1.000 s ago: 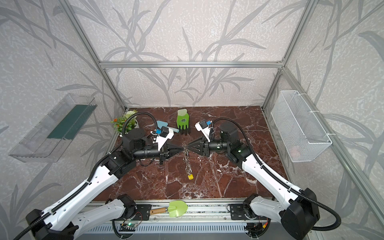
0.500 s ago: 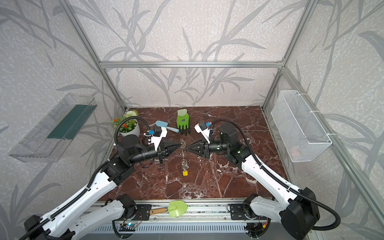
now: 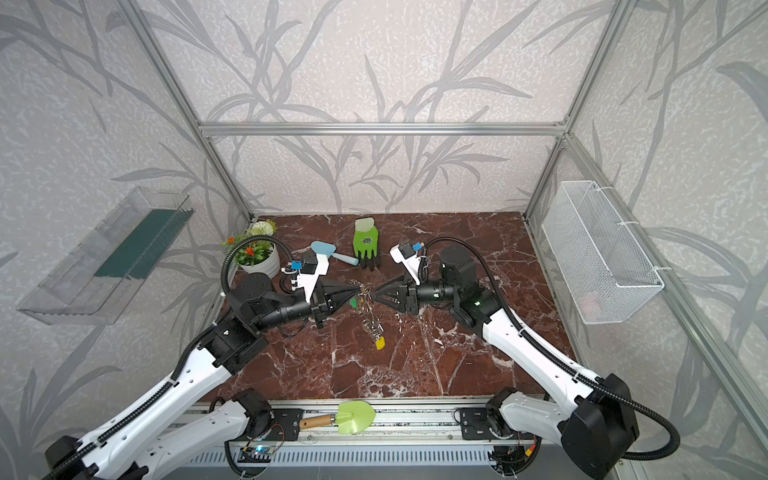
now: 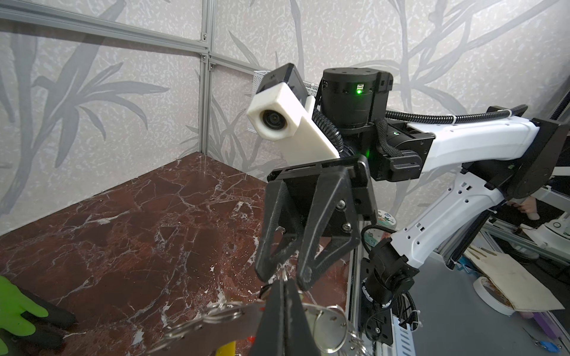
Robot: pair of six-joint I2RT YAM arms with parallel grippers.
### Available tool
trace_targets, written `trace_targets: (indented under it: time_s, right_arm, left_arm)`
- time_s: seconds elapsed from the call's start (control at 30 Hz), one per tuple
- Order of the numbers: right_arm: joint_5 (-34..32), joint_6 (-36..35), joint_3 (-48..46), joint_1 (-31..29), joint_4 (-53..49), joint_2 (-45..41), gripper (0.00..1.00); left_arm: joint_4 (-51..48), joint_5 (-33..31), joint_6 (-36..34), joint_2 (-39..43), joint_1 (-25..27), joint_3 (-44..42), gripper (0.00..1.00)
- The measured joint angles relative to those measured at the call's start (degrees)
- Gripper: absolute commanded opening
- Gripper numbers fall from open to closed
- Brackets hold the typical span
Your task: Put the keys on the keyring
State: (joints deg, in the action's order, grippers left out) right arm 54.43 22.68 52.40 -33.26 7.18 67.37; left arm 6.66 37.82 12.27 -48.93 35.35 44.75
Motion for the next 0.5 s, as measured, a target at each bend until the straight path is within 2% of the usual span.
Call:
trace_targets:
  time_s: [0.2, 0.33, 0.5]
  right_arm:
    - [0.5, 0.7, 0.0, -0.6, 1.4, 1.7, 0.37]
    - [1.0, 1.2, 0.0, -1.2, 2.4, 1.9, 0.25]
    - [2.1, 2.4, 0.0, -1.4, 4.6, 1.9, 0.15]
  left_arm:
    - [0.5, 0.2, 0.5, 0.0, 0.0, 0.0, 0.0]
    - [1.1, 0.2, 0.9, 0.0, 0.0, -0.2, 0.0]
    - [2.3, 0.0, 1.5, 0.0, 0.0, -1.0, 0.0]
